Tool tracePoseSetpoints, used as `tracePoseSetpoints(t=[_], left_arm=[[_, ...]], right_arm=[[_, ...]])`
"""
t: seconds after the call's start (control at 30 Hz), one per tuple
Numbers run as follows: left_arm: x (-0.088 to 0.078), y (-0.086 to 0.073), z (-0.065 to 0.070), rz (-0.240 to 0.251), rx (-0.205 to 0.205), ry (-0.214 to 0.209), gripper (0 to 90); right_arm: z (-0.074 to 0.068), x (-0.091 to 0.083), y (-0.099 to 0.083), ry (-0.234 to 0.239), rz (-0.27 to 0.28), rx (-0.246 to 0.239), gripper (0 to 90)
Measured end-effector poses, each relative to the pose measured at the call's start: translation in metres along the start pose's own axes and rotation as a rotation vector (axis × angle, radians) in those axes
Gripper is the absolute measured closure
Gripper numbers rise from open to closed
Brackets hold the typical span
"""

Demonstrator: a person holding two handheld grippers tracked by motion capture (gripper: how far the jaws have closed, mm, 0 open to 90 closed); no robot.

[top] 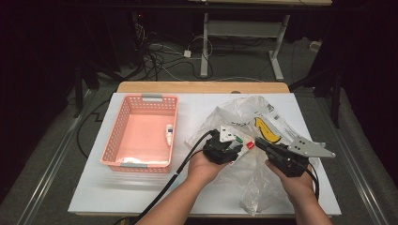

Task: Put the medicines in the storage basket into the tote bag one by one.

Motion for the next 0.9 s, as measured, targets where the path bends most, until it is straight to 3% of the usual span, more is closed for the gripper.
tracePoseSetpoints(t=[0.33,0.63,0.9], left_arm=[[0.032,0.005,-0.007,0.004,-0.003,0.028,53.9],[0.053,-0.005,-0.014,-0.043,-0.015,0.07,53.7],[0.061,-0.011,-0.015,-0.081,-0.018,0.076,53.6]], right_arm=[[0.002,0.0,0.0,0.002,0.002,0.005,90.0],[0.002,0.001,-0.001,0.003,-0.002,0.007,90.0],[0.002,0.002,-0.002,0.001,-0.006,-0.001,90.0]])
Point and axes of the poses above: each handheld gripper's, and its own axes: x roughly forward along the jaws, y roughly out of its top, z roughly to its right, the point moved 2 cm from there along x, roughly forward along the jaws, and after that the axes turned 5 degrees about x, right-handed, at the moved point
